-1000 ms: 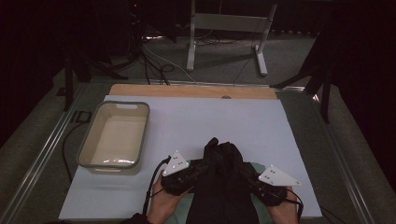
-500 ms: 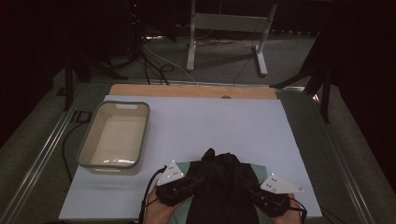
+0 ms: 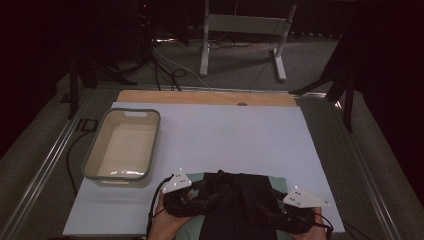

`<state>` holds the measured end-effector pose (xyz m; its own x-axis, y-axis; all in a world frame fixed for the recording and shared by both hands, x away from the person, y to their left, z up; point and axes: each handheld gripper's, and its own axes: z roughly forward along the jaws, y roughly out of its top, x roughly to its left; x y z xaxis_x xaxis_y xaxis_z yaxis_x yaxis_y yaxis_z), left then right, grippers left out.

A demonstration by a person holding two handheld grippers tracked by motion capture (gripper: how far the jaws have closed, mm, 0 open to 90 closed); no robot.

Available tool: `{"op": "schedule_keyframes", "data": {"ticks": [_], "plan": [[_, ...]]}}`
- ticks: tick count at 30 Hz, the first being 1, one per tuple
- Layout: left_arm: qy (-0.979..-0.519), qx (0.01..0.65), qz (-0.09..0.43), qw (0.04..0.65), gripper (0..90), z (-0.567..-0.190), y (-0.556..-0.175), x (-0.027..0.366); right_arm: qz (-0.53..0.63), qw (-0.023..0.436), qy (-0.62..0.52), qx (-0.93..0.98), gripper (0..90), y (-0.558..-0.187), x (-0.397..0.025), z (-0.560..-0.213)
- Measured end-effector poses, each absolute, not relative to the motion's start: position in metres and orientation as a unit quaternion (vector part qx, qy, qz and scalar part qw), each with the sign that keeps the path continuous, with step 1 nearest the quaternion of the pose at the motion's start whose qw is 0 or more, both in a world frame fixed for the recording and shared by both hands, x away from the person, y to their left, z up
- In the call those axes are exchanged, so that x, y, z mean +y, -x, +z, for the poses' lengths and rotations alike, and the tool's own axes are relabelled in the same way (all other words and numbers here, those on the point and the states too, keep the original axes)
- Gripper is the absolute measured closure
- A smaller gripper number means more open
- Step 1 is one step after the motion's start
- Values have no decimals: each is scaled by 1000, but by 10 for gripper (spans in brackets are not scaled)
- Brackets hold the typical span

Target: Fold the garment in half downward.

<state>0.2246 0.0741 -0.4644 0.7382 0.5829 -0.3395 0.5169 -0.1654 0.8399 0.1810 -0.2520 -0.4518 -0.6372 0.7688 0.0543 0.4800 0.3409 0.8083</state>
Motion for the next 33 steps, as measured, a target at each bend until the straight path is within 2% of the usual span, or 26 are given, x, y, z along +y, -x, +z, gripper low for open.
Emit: {"op": "schedule_keyframes", "data": {"ticks": [5,8,9,13,21,33], "plan": [[-757,364,48,541,184,-457,-231,78,427,176,-393,795,248,-187,-255,-447],[-755,365,56,541,160,-455,-235,82,429,182,-397,791,234,-191,-258,-442],[-757,363,59,541,120,-454,-236,82,431,186,-400,787,223,-194,-261,-440],[-750,367,60,547,59,-453,-242,87,430,190,-405,784,216,-199,-265,-437],[-746,370,73,549,9,-449,-253,93,430,199,-417,776,219,-207,-272,-437],[-756,361,88,539,3,-454,-267,93,414,208,-450,764,233,-225,-286,-447]]}}
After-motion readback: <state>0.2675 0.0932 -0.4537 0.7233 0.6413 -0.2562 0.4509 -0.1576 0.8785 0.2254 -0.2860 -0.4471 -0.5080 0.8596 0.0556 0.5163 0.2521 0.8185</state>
